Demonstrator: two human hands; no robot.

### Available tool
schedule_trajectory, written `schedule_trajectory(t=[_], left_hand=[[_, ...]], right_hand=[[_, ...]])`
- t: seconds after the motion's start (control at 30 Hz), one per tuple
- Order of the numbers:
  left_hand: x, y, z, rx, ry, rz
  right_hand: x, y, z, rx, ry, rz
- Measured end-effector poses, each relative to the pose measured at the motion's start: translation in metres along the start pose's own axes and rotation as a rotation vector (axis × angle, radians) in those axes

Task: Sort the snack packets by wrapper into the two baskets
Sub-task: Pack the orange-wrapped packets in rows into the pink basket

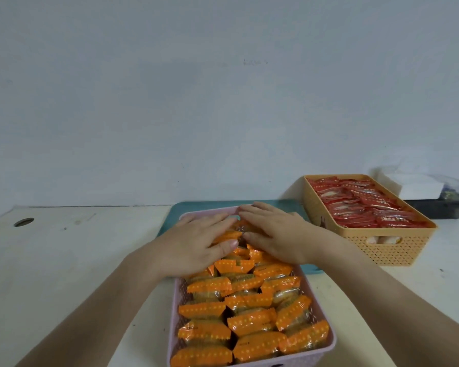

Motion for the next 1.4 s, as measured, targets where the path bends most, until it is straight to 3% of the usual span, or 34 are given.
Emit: schedule_trajectory(t=[0.07, 0.17, 0.3, 0.37, 0.43, 0.5, 0.63, 0.83, 1.1, 1.4], left_hand=[[-0.006, -0.003, 0.008, 0.142, 0.187, 0.110], [-0.004, -0.006, 0.004, 0.217, 0.207, 0.102], [0.011, -0.023, 0.008, 0.250, -0.133, -0.221], [0.018, -0.041, 0.010, 0.326, -0.274, -0.371], [0.013, -0.057, 0.006, 0.413, -0.453, -0.361], [0.003, -0.073, -0.006, 0.430, -0.661, -0.289], [-0.013, -0.103, -0.026, 0.461, -0.957, -0.239], [-0.027, -0.115, -0.034, 0.476, -1.103, -0.363], [0.015, -0.092, 0.014, 0.428, -1.367, -0.644], [0.023, -0.044, 0.091, 0.536, -1.474, -0.743]], right_hand=[[-0.006, -0.005, -0.004, -0.065, -0.129, 0.063], [-0.009, -0.006, -0.007, -0.118, -0.151, 0.075], [0.004, -0.015, -0.005, -0.084, 0.173, -0.193], [0.012, -0.027, -0.011, -0.179, 0.273, -0.307], [0.009, -0.038, -0.022, -0.356, 0.409, -0.216], [-0.002, -0.051, -0.023, -0.485, 0.552, -0.015], [-0.008, -0.074, -0.009, -0.518, 0.686, 0.149], [-0.008, -0.072, -0.006, -0.482, 0.642, 0.006], [0.004, -0.026, -0.006, -0.506, 0.823, -0.203], [-0.003, 0.058, -0.010, -0.570, 0.907, -0.201]])
Point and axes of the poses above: each hand's wrist, its own y-axis towards the middle knuckle, its own x-axis out of the back of the hand, z = x × y, the point moved 6 cm from there along y, towards the middle knuckle, and after that the axes turned 1 degree about -z, right-handed, at the moved point
